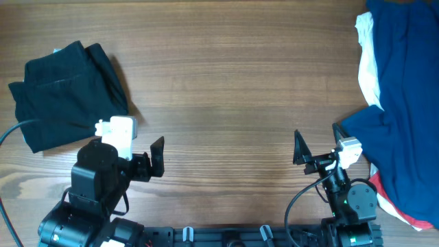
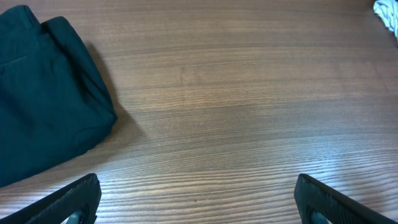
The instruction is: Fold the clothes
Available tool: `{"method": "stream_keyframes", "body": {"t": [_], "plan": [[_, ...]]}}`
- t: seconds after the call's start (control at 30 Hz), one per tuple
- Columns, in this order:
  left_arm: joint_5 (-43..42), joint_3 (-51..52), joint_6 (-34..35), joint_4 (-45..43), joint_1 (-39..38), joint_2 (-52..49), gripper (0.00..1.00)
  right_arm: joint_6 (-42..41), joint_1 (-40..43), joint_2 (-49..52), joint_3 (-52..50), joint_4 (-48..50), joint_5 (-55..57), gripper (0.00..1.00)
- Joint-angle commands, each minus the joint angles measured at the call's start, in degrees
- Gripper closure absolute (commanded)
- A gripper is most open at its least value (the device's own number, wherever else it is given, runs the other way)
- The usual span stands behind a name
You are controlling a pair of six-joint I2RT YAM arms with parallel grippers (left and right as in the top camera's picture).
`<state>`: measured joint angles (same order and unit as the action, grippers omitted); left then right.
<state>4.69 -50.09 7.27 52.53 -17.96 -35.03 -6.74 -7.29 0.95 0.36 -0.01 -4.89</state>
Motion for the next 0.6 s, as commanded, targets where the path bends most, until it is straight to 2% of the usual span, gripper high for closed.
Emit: {"method": "stream_keyframes", "body": {"t": [0.0, 0.57], "plan": [[0.57, 0.28, 0.7, -0.13, -0.26, 0.0, 0.0, 7.91, 0.31, -0.79, -0.04, 0.37, -1.81, 0.0], [0.57, 0.28, 0.72, -0.13, -0.26, 0.0, 0.0, 9.62, 0.31, -0.74, -0.04, 0.42, -1.99, 0.0]]}}
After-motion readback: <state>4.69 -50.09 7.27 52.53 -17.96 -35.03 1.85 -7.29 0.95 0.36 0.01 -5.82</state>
